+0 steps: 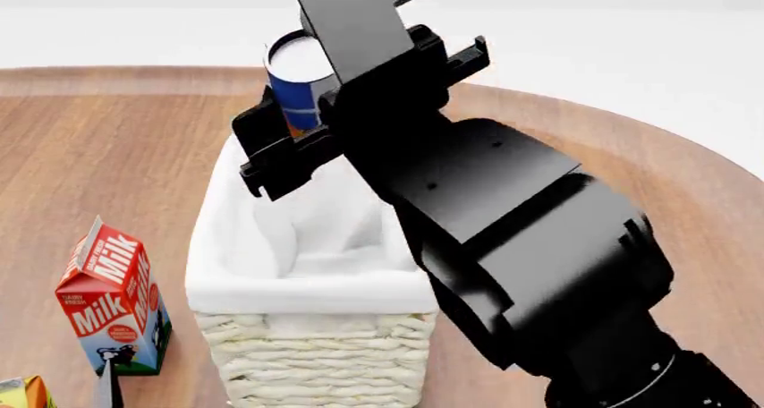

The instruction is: Pick up the alphabet soup, and put it in the basket.

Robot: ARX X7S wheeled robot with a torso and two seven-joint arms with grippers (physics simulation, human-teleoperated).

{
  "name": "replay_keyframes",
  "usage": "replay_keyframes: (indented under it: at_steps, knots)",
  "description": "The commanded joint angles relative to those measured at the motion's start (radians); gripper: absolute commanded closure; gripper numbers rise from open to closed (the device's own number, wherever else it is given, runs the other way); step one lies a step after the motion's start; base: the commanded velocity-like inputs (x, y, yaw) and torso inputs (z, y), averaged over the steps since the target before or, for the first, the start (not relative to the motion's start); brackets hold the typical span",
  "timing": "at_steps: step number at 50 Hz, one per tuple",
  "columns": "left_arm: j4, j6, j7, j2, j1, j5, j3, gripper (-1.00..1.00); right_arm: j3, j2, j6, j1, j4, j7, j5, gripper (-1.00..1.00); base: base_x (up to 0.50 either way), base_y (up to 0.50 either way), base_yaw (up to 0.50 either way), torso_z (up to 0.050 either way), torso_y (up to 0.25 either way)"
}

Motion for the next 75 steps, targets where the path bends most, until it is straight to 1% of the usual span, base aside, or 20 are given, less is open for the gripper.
replay_keyframes:
  at_steps: [1,4,10,11,15,19,25,34,40,45,52,54,57,70,75]
  knots:
    - [-0.001,0.0,-0.001,-0.002,-0.002,0.0,0.004,-1.0,-0.008,-0.139,-0.003,0.193,0.378,-0.046,-0.066,1.0,0.0,0.0,0.0,0.0,0.0]
    - [0.003,-0.003,0.002,-0.003,0.0,-0.002,0.008,-1.0,-0.002,-0.167,-0.022,0.213,0.453,-0.065,-0.062,1.0,0.0,0.0,0.0,0.0,0.003]
    - [0.004,-0.008,-0.002,-0.002,-0.002,0.004,0.012,-1.0,-0.008,-0.234,-0.119,0.272,0.707,-0.115,-0.073,1.0,0.0,0.0,0.0,0.0,0.0]
    - [0.004,-0.009,-0.002,-0.002,-0.003,0.004,0.012,-1.0,-0.012,-0.239,-0.134,0.284,0.746,-0.116,-0.048,1.0,0.0,0.0,0.0,0.0,0.0]
    - [0.005,-0.009,-0.003,-0.003,-0.003,0.005,0.014,-1.0,-0.154,-0.241,-0.22,0.342,0.898,-0.103,0.161,1.0,0.0,0.0,0.0,0.0,0.0]
    - [0.012,-0.007,-0.006,-0.006,0.001,0.001,0.01,-1.0,-0.274,-0.241,-0.264,0.377,0.967,-0.117,0.341,1.0,0.0,0.0,0.0,0.0,0.0]
    - [0.018,-0.007,-0.009,-0.009,0.004,0.0,0.009,-1.0,-0.38,-0.24,-0.296,0.396,0.995,-0.118,0.44,1.0,0.0,0.0,0.0,0.0,0.002]
    - [0.011,-0.012,-0.014,-0.007,-0.003,0.003,0.01,-1.0,-0.463,-0.24,-0.329,0.415,1.02,-0.118,0.532,1.0,0.0,0.0,0.0,0.0,0.0]
    - [0.01,-0.007,-0.016,-0.008,-0.002,0.003,0.009,-1.0,-0.488,-0.235,-0.336,0.422,1.003,-0.098,0.543,1.0,0.0,0.0,0.0,0.0,0.002]
    - [0.011,-0.014,-0.021,-0.008,-0.003,0.016,0.014,-1.0,-0.524,-0.218,-0.345,0.408,0.915,-0.053,0.515,1.0,0.0,0.0,0.0,0.0,0.0]
    - [0.019,-0.011,-0.025,-0.012,0.002,0.014,0.011,-1.0,-0.558,-0.23,-0.336,0.409,0.893,-0.028,0.495,1.0,0.0,0.0,0.0,0.0,0.001]
    - [0.02,-0.01,-0.025,-0.012,0.003,0.013,0.011,-1.0,-0.591,-0.235,-0.334,0.407,0.884,-0.017,0.47,1.0,0.0,0.0,0.0,0.0,0.0]
    - [0.02,-0.007,-0.025,-0.012,0.004,0.013,0.013,-1.0,-0.604,-0.239,-0.341,0.407,0.895,-0.019,0.481,1.0,0.0,0.0,0.0,0.0,0.0]
    - [0.02,-0.028,-0.044,-0.011,-0.001,0.05,0.02,-1.0,-0.756,-0.241,-0.398,0.425,0.933,0.007,0.616,1.0,0.0,0.0,0.0,0.001,0.001]
    - [0.018,-0.028,-0.045,-0.011,-0.002,0.052,0.021,-1.0,-0.778,-0.24,-0.414,0.432,0.938,-0.003,0.66,1.0,0.0,0.0,0.0,0.0,0.0]
